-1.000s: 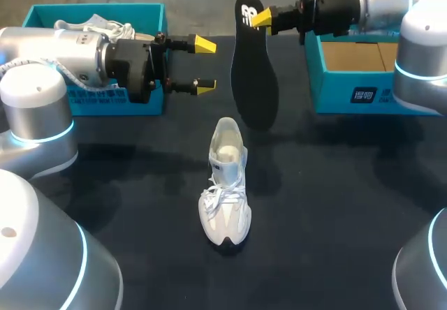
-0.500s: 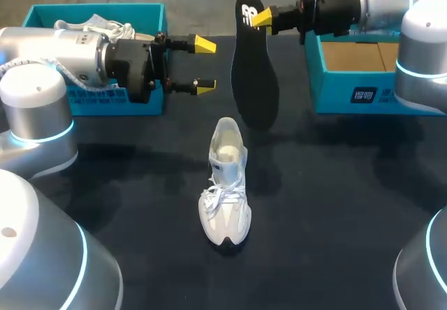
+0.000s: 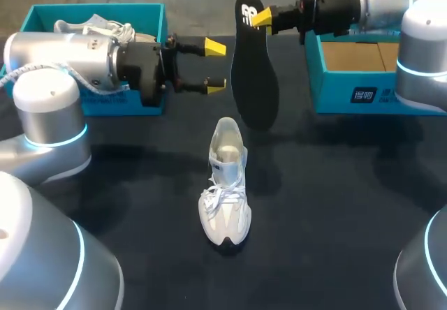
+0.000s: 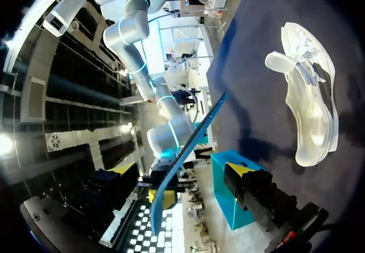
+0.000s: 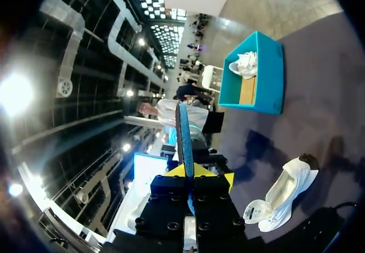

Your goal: Take the shoe out of the shoebox, open the shoe tongue, remove and reinsert the insole, then place the shoe into the shoebox

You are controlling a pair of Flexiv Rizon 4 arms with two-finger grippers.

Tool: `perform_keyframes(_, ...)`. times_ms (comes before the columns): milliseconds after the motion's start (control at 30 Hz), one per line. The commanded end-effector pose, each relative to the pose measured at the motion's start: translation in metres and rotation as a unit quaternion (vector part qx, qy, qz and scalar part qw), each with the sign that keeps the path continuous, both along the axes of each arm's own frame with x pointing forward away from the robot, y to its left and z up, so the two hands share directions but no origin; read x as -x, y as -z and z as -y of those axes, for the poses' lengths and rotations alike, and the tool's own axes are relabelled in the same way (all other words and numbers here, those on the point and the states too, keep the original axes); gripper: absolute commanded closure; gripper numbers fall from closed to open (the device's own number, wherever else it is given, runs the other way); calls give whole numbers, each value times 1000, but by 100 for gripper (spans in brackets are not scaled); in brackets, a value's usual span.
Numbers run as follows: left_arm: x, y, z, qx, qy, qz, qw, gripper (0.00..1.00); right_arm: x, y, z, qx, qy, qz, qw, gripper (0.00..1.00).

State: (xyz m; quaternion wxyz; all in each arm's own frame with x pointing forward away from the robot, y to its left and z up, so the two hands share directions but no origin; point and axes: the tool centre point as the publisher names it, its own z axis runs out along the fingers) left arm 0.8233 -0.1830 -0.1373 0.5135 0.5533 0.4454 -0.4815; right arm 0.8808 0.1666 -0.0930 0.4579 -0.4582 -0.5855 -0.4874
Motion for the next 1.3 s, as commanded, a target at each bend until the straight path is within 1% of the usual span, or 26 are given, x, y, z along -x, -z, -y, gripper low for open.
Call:
perform_keyframes(33,0,2,12,3,4,11,1000,0,-1,0,-2,0,0,0,1000,100)
perform_keyframes(667,25,8,33,15,18,29,999,0,-1,0,-2,0,0,0,1000,100)
perform_keyframes(900,28,-1,38,22,13,38,999,0,-1,0,-2,0,0,0,1000,100)
perform_keyframes(1133,25,-9,38,24,5,45,999,0,-1,0,-2,0,0,0,1000,100)
perform_keyframes(1167,25,-12,37,24,2,46,999,7,-1,0,-2,0,0,0,1000,100)
perform_keyframes(1200,26,-13,36,24,2,47,999,18,-1,0,-2,0,0,0,1000,100)
perform_keyframes(1233,26,-14,35,24,0,48,999,30,-1,0,-2,0,0,0,1000,100)
perform_keyframes(1267,26,-15,33,24,-1,48,999,35,-1,0,-2,0,0,0,1000,100)
perform_keyframes(1300,27,-15,32,24,-2,47,999,35,-1,0,-2,0,0,0,1000,100)
